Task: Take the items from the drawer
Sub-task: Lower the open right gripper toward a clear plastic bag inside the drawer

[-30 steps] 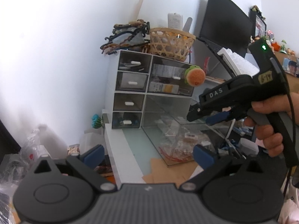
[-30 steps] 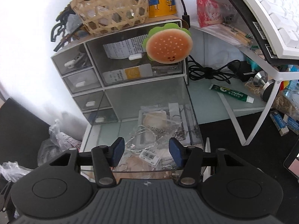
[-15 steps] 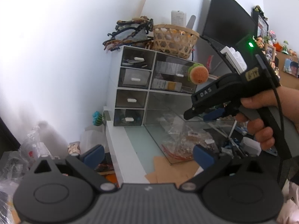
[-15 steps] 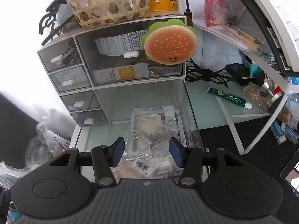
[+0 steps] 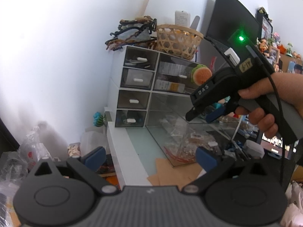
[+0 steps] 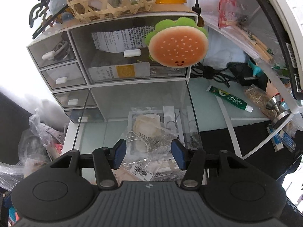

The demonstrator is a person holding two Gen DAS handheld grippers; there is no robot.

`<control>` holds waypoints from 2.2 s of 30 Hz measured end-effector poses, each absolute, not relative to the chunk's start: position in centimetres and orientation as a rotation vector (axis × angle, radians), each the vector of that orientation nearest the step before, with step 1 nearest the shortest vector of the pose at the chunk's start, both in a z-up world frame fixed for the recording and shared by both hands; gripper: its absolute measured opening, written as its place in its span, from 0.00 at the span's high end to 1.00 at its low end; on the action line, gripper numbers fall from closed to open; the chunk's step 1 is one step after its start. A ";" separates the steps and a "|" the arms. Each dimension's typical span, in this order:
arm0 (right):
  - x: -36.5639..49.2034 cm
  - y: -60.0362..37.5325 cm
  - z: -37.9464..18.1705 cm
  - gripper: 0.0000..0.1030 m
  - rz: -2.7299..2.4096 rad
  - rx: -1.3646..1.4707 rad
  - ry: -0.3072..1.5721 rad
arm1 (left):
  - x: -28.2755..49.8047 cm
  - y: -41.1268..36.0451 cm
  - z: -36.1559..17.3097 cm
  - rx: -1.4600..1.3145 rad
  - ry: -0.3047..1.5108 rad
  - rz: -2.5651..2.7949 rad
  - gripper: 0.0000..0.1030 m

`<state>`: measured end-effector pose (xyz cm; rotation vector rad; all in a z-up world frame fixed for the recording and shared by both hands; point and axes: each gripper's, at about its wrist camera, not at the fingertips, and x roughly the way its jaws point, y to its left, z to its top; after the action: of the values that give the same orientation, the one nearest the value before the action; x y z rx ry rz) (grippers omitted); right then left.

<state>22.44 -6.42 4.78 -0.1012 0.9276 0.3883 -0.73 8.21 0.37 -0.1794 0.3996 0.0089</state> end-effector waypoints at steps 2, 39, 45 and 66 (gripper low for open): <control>22.7 -6.3 4.9 0.44 0.392 -0.101 0.947 | -0.8 8.2 0.4 -0.177 0.398 0.006 0.00; 25.1 -2.9 2.9 0.43 0.212 -0.191 1.123 | -1.4 9.6 0.0 -0.162 0.397 -0.005 0.00; 25.1 -2.8 2.9 0.43 0.205 -0.200 1.134 | -1.6 10.1 0.0 -0.184 0.387 -0.008 0.00; 25.4 -2.6 2.6 0.47 0.240 -0.143 1.173 | -1.6 10.3 -0.2 -0.193 0.388 0.005 0.00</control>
<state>25.44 -2.59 2.63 -0.1427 1.1726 0.2397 -1.58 10.31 -0.17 -0.1934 0.3884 0.0049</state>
